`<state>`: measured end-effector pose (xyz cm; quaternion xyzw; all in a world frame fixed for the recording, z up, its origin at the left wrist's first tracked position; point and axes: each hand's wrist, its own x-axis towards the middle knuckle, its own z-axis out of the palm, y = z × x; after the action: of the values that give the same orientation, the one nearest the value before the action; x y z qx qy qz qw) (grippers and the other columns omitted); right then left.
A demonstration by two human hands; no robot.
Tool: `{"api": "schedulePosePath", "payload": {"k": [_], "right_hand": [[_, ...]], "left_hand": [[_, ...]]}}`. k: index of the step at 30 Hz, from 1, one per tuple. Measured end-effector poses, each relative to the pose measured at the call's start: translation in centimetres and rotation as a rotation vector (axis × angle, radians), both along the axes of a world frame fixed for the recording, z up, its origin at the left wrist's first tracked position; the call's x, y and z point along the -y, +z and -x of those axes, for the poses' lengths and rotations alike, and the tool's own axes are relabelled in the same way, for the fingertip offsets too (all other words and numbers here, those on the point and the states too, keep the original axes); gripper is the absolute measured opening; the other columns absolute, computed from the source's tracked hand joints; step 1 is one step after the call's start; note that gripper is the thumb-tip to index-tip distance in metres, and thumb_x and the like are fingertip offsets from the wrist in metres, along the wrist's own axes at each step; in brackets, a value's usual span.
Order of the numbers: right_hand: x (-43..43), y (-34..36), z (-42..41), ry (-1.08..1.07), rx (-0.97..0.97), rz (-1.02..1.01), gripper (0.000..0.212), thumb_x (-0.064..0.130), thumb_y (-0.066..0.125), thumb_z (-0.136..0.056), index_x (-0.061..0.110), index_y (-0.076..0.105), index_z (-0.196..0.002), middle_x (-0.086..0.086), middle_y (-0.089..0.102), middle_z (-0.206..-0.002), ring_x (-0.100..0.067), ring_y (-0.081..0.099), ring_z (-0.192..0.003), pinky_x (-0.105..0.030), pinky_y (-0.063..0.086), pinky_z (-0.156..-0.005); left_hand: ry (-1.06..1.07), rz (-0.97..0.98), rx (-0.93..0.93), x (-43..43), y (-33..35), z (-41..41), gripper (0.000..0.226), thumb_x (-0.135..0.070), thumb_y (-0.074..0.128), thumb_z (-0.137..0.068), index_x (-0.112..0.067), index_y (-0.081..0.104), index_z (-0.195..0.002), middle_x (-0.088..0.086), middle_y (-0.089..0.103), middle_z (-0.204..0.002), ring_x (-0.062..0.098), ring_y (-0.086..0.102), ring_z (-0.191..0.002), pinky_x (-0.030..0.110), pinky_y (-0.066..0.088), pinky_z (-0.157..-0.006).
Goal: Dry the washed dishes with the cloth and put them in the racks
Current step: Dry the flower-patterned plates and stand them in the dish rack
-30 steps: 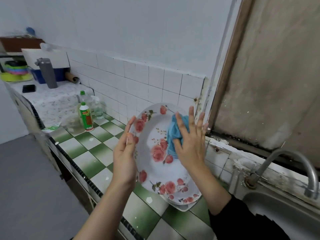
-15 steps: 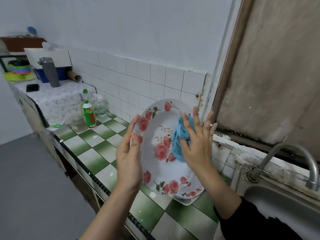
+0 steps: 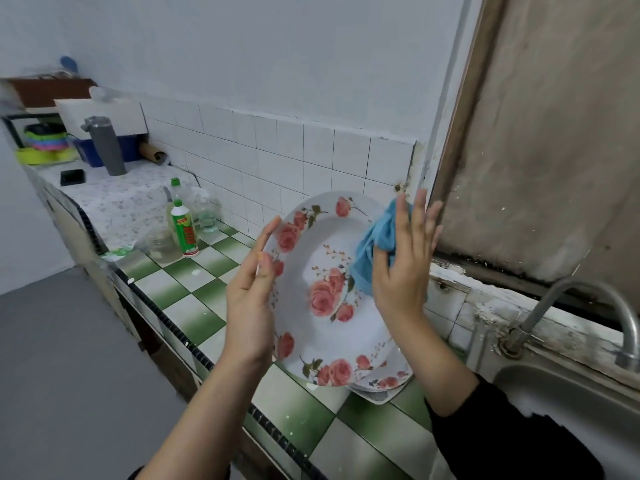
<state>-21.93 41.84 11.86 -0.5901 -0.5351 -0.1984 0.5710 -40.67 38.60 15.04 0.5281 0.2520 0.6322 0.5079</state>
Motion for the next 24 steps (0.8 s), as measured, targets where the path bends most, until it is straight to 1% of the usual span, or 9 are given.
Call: {"api": "schedulePosePath", "payload": {"k": [3,6,8,11,14,16,19,22,24], "right_hand": [[-0.4,2.0,4.3,0.186,-0.016,-0.107,0.055,0.013,0.038,-0.098,0.008,0.024,-0.151,-0.009,0.015,-0.161,-0.025,-0.002,-0.150,-0.049,0.003,-0.123],[0.0,1.0,7.2,0.471,0.284,-0.074,0.054,0.017,0.039,-0.096,0.004,0.026,-0.148,-0.008,0.022,-0.157,-0.029,0.002,-0.150,-0.053,0.005,-0.122],[-0.3,0.7,6.6,0.421,0.380,-0.074,0.053,0.027,0.036,-0.100,0.009,0.025,-0.148,-0.002,0.021,-0.156,-0.028,0.004,-0.150,-0.055,0.007,-0.121],[-1.2,1.4,5.6,0.220,0.074,-0.181,0.051,0.028,0.033,-0.104,0.005,0.026,-0.149,-0.011,0.019,-0.159,-0.025,0.001,-0.150,-0.052,0.004,-0.122],[-1.1,2.1,7.7,0.274,-0.261,-0.157,0.059,0.012,0.040,-0.098,-0.001,0.019,-0.151,-0.019,0.012,-0.161,-0.025,-0.005,-0.151,-0.049,0.000,-0.123],[-0.1,1.0,10.0,0.469,-0.187,-0.007,0.060,0.014,0.039,-0.098,0.002,0.016,-0.152,-0.011,0.008,-0.162,-0.021,-0.005,-0.152,-0.050,0.004,-0.123],[1.6,-1.9,11.3,0.691,0.005,0.250,0.061,0.023,0.037,-0.099,0.014,0.012,-0.154,-0.001,0.010,-0.163,-0.009,0.002,-0.151,-0.036,0.007,-0.124],[2.3,-5.3,8.9,0.535,0.276,0.364,0.062,0.034,0.035,-0.097,0.024,0.014,-0.154,0.009,0.011,-0.162,-0.005,0.000,-0.150,-0.041,0.008,-0.124],[2.1,-6.8,6.2,0.339,0.287,0.385,0.063,0.044,0.035,-0.096,0.032,0.015,-0.154,0.011,0.003,-0.164,-0.008,-0.005,-0.150,-0.050,0.008,-0.122]], "left_hand": [[-0.072,-0.007,-0.032,0.5,-0.5,-1.3,0.030,-0.031,0.048,-0.097,-0.028,0.057,-0.126,-0.004,0.064,-0.129,0.012,0.057,-0.124,0.036,0.042,-0.109],[-0.058,0.015,-0.003,0.2,-0.6,-1.1,0.038,-0.041,0.044,-0.095,-0.026,0.055,-0.128,0.000,0.060,-0.134,0.013,0.055,-0.126,0.042,0.038,-0.112],[-0.087,0.043,-0.022,-0.4,-0.7,-0.3,0.050,-0.057,0.035,-0.090,-0.030,0.055,-0.128,-0.003,0.063,-0.131,0.014,0.057,-0.124,0.039,0.042,-0.109],[-0.130,0.073,-0.026,-0.5,-1.1,0.2,0.052,-0.056,0.025,-0.088,-0.034,0.058,-0.122,-0.006,0.071,-0.117,0.013,0.065,-0.113,0.029,0.051,-0.096],[-0.081,0.050,-0.074,-0.4,-1.5,-0.4,0.048,-0.052,0.025,-0.090,-0.034,0.058,-0.121,-0.007,0.070,-0.119,0.009,0.063,-0.114,0.020,0.050,-0.093],[-0.026,0.030,-0.063,-0.6,-1.3,-0.5,0.047,-0.047,0.027,-0.093,-0.027,0.057,-0.124,-0.007,0.068,-0.121,0.008,0.061,-0.116,0.017,0.048,-0.094],[0.059,0.074,0.073,-1.4,-1.2,0.6,0.037,-0.031,0.031,-0.102,-0.024,0.054,-0.130,-0.005,0.069,-0.118,0.008,0.064,-0.111,0.018,0.052,-0.089],[0.134,0.092,0.119,-1.8,-1.3,2.2,0.033,-0.031,0.038,-0.101,-0.033,0.058,-0.126,-0.008,0.070,-0.119,0.013,0.063,-0.116,0.029,0.052,-0.095],[0.170,0.077,0.098,-1.7,-1.2,2.9,0.034,-0.037,0.043,-0.094,-0.037,0.059,-0.124,-0.010,0.070,-0.118,0.012,0.063,-0.115,0.030,0.053,-0.095]]}}
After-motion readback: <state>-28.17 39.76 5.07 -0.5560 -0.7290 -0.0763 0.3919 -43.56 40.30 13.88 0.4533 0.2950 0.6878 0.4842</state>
